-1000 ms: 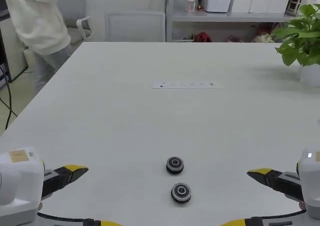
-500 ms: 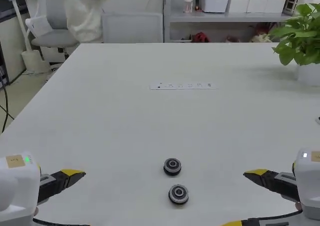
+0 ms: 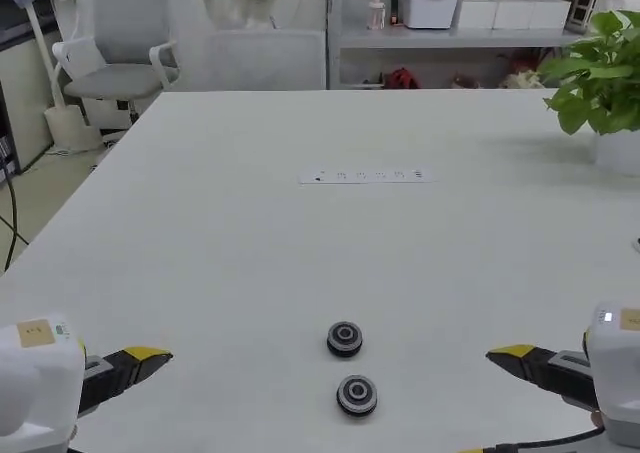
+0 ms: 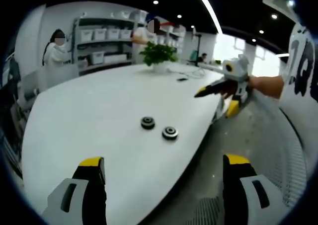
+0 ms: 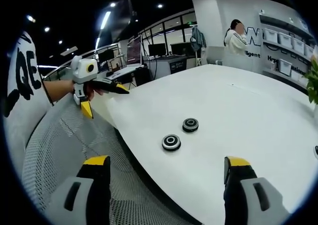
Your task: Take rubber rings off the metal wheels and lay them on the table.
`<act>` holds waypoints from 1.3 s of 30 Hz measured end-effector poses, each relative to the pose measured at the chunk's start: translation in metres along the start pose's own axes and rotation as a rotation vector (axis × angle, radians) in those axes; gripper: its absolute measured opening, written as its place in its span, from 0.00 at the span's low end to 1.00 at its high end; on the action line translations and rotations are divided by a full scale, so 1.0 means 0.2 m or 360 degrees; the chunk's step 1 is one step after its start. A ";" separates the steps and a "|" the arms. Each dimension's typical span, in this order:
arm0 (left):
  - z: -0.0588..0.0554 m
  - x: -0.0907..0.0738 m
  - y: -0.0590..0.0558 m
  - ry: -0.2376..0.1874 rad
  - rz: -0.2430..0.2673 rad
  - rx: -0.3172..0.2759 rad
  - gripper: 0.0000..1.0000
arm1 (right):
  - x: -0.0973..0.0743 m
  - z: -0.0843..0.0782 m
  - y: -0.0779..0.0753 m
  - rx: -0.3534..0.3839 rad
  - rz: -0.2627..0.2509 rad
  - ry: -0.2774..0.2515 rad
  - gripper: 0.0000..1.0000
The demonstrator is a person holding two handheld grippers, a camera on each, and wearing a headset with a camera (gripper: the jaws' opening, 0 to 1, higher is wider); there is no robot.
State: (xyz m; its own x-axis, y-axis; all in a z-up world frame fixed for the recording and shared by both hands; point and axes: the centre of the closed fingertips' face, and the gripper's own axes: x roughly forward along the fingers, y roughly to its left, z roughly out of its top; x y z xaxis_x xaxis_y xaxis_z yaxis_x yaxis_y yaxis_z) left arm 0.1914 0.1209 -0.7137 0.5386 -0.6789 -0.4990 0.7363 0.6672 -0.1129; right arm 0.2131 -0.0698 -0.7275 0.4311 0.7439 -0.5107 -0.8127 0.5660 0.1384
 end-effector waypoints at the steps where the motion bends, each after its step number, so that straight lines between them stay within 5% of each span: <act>1: 0.00 0.00 0.00 -0.0003 0.0002 -0.0002 1.00 | 0.00 0.00 0.00 -0.0006 0.0009 0.0000 0.93; 9: 0.02 0.00 -0.01 -0.0036 -0.0015 -0.0004 1.00 | 0.00 0.00 0.02 -0.0009 0.0047 0.0010 0.94; 18: 0.03 0.01 -0.04 -0.0007 -0.0068 0.0111 1.00 | -0.01 0.03 0.02 -0.0136 0.0071 0.0034 0.91; 22: 0.05 0.02 -0.01 0.0017 -0.0038 0.0232 1.00 | 0.00 0.04 0.00 -0.0149 0.0076 0.0028 0.90; 39: 0.14 0.13 0.03 -0.0013 -0.0131 0.0358 0.97 | 0.08 0.12 -0.11 -0.0306 0.0134 -0.0041 0.82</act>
State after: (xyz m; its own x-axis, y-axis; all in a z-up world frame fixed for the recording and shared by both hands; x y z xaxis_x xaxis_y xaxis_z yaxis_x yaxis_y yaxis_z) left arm 0.2218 0.0994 -0.7027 0.4755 -0.7312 -0.4891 0.8501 0.5249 0.0417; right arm 0.2470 -0.0626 -0.7185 0.3661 0.7960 -0.4821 -0.9052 0.4247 0.0138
